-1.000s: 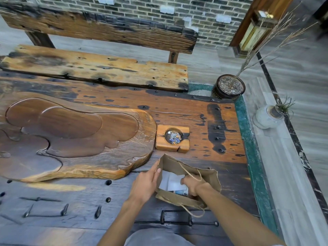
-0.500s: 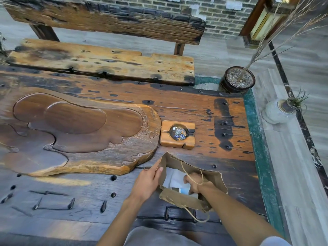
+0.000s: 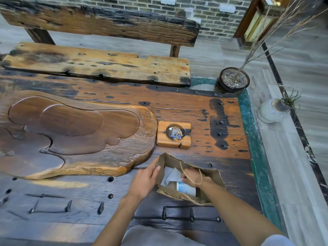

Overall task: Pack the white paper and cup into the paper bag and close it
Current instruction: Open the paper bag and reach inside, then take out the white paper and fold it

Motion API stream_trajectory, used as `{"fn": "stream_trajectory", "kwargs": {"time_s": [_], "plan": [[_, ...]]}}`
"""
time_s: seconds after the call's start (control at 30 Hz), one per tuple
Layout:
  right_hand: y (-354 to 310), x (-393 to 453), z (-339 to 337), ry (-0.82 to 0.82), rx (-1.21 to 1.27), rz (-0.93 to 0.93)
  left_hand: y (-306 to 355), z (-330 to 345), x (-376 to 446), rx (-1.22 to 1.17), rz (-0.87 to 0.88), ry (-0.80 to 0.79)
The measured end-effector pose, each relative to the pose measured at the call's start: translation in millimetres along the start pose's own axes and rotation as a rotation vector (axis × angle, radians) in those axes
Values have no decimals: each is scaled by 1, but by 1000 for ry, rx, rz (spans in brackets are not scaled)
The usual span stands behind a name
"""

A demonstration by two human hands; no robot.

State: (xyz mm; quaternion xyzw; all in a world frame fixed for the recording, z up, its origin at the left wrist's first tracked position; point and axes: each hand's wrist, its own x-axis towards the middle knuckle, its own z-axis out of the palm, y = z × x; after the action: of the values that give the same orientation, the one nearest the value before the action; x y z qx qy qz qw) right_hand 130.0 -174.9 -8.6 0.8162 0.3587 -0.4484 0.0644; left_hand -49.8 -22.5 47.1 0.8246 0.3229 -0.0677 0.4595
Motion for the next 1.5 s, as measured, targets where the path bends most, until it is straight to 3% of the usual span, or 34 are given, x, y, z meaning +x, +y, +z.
{"fn": "stream_trajectory", "kwargs": {"time_s": [0.37, 0.5, 0.63, 0.9, 1.03, 1.13, 1.27, 1.37, 1.5], "plan": [[-15, -64, -37, 19, -1, -112, 15, 3, -9, -74, -10, -59], [-15, -96, -57, 56, -29, -187, 18, 1, -14, -215, -42, -89], [-23, -129, -78, 56, -49, -225, 17, -1, -19, -205, -43, -50], [-50, -192, -107, 121, -142, -282, 65, -29, -34, -66, 333, -15], [-63, -225, -135, 146, -210, -294, 100, -48, -33, 54, 539, -157], [-73, -251, -163, 129, -287, -313, 121, -57, -34, -129, 487, -345], [-85, -271, -195, 93, -303, -326, 133, -67, -40, -216, 467, -417], [-87, -278, -212, 114, -181, -334, 141, -73, -51, -356, 423, -400], [-76, -271, -215, 342, 153, -433, 140, -78, -61, -551, 317, -339]]}}
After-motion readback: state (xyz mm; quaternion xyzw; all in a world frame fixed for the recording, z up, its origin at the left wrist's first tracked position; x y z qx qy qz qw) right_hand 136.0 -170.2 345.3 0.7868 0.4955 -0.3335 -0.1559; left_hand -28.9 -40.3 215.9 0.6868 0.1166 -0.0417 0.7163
